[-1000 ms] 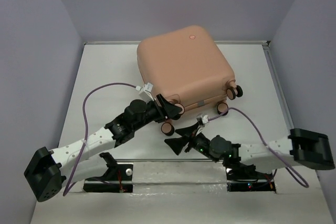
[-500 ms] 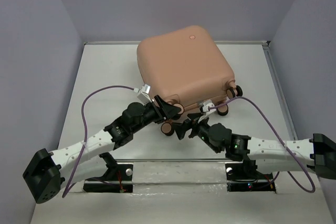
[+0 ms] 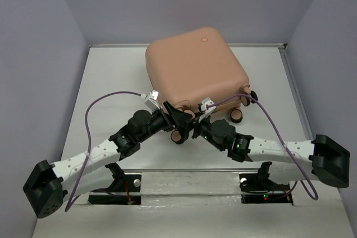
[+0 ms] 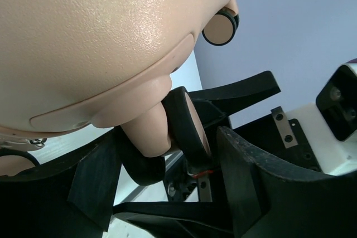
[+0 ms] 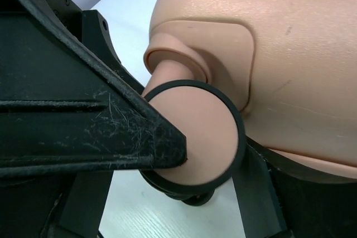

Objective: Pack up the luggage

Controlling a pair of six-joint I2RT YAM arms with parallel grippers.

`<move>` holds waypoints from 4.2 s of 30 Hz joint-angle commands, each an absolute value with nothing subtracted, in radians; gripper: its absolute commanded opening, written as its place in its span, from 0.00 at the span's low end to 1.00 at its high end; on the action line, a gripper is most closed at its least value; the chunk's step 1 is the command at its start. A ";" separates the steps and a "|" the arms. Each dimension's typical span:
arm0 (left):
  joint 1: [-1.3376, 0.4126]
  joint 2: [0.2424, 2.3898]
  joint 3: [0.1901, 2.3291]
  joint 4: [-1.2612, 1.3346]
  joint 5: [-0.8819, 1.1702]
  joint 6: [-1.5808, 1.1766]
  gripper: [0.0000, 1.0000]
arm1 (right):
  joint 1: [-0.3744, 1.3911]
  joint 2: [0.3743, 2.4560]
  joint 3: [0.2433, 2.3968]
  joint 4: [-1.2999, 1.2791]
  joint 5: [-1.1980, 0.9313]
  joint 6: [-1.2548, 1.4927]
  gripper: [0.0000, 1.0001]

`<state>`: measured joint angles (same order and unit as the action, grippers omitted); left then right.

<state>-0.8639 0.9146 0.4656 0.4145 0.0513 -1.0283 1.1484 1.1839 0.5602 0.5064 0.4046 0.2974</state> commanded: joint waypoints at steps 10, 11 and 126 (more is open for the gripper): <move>-0.881 0.804 0.443 0.628 0.061 -1.006 0.77 | 1.120 1.264 0.563 0.960 0.443 0.272 0.79; -0.882 0.792 0.440 0.620 0.058 -1.005 0.77 | 1.120 1.262 0.558 0.991 0.451 0.273 0.68; -0.541 0.379 0.684 -0.156 -0.362 -0.578 0.99 | 1.215 1.177 0.704 0.431 0.336 0.258 0.85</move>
<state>-0.5373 0.4030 0.6136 -0.1192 -0.4038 -0.6369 1.1732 1.1488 0.5545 0.4660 0.3424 0.2905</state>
